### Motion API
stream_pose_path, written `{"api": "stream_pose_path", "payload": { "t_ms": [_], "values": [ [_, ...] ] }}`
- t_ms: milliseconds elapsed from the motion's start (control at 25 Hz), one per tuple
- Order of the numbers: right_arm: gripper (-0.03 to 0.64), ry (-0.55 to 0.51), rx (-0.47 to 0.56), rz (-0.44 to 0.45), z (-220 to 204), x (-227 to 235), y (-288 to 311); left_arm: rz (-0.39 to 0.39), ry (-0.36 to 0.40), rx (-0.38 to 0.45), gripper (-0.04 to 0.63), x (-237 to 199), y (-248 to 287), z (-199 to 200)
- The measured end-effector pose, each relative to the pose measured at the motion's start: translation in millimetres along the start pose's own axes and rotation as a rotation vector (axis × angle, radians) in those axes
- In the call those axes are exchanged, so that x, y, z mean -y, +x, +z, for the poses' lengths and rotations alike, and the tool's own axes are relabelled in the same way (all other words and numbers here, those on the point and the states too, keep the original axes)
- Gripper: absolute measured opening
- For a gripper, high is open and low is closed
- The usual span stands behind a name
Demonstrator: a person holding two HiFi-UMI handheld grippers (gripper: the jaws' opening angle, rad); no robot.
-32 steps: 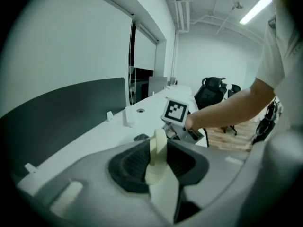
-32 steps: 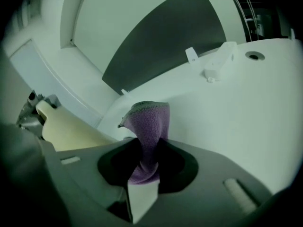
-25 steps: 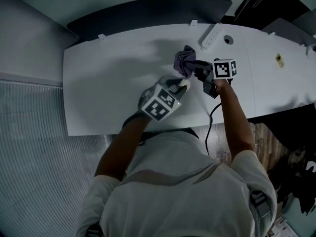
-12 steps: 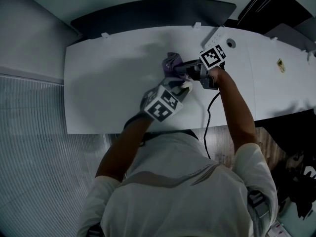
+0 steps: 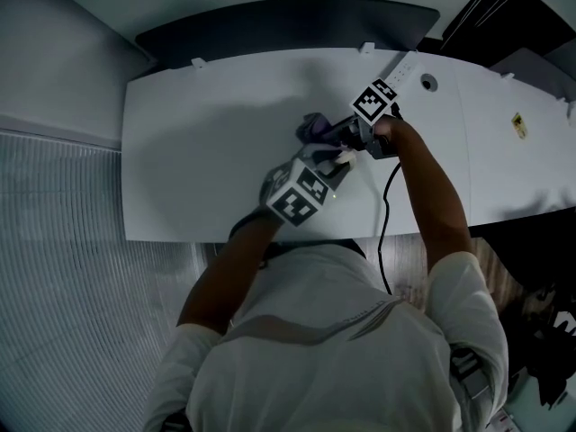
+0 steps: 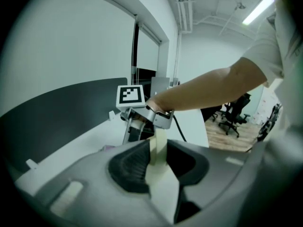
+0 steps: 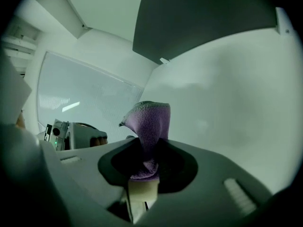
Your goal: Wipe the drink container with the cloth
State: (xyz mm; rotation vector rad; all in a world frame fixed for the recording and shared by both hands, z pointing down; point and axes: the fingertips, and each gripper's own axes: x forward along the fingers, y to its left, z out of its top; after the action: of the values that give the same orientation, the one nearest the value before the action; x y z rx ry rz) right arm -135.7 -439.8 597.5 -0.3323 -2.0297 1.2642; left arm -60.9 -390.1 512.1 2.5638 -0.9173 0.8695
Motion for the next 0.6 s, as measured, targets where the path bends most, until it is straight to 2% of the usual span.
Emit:
{"api": "stream_pose_path", "payload": {
  "t_ms": [400, 600],
  "values": [
    [0.095, 0.099, -0.020, -0.166, -17.0, 63.2, 16.5, 0.006, -0.009, 0.011, 0.103, -3.3, 2.4, -0.7],
    [0.097, 0.084, 0.014, -0.228, -19.7, 75.9, 18.2, 0.002, -0.001, 0.018, 0.103, -3.8, 1.7, -2.0]
  ]
}}
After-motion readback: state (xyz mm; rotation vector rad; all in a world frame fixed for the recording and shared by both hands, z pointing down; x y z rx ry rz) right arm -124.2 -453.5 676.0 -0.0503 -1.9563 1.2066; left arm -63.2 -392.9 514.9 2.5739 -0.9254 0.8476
